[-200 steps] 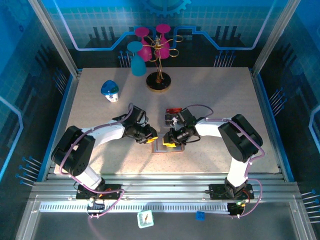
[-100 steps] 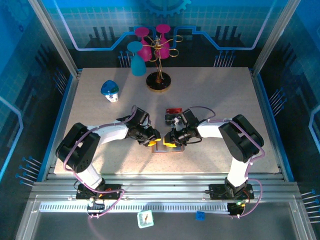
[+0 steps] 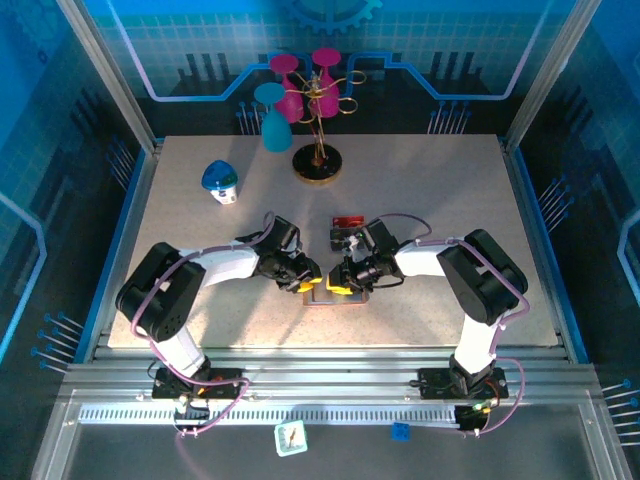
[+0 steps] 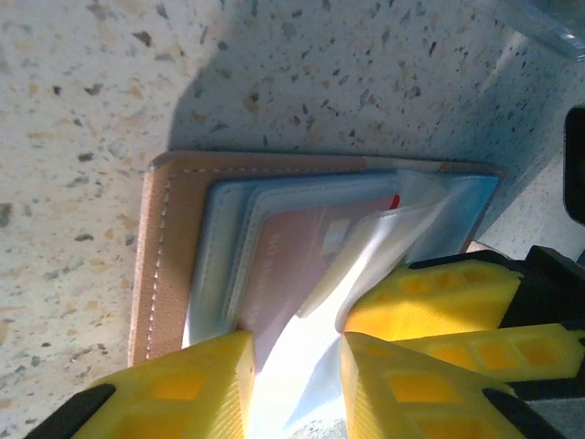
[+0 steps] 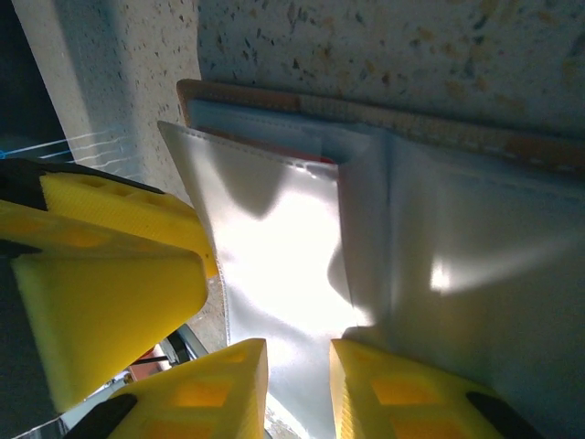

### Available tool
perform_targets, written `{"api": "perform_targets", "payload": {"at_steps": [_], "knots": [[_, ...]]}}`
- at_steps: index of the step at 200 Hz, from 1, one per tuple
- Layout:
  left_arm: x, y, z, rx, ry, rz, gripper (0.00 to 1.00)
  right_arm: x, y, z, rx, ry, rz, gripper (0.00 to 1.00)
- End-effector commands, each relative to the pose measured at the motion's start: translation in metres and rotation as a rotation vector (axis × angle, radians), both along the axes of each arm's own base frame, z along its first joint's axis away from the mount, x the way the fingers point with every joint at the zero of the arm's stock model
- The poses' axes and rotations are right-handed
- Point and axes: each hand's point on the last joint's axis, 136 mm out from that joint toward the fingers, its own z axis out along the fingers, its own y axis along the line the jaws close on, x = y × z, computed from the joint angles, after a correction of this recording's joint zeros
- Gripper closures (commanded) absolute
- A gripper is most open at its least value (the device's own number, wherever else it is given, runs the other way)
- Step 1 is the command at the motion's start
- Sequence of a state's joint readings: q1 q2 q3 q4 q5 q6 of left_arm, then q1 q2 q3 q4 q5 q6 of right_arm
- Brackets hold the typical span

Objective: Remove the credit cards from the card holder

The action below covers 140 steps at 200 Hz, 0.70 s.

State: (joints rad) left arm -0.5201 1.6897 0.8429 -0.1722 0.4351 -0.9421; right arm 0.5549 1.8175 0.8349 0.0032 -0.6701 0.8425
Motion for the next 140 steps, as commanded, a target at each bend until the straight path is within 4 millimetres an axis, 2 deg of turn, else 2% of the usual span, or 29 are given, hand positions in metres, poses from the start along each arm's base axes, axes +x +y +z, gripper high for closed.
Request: {"api": "perform_targets", "payload": {"at_steps": [1, 61, 140], "knots": [[-0.001, -0.005, -0.003, -0.015, 0.013, -0.007, 0.70, -0.010, -0.009, -0.015, -0.032, 0.065, -0.020, 0.75], [0.003, -0.013, 0.001, -0.073, 0.006, 0.009, 0.70, -0.009, -0.008, -0.010, -0.017, 0.055, -0.027, 0.74], [0.006, -0.015, 0.011, -0.076, -0.011, -0.008, 0.69, 0.001, -0.009, 0.034, 0.028, -0.017, -0.034, 0.70]]}}
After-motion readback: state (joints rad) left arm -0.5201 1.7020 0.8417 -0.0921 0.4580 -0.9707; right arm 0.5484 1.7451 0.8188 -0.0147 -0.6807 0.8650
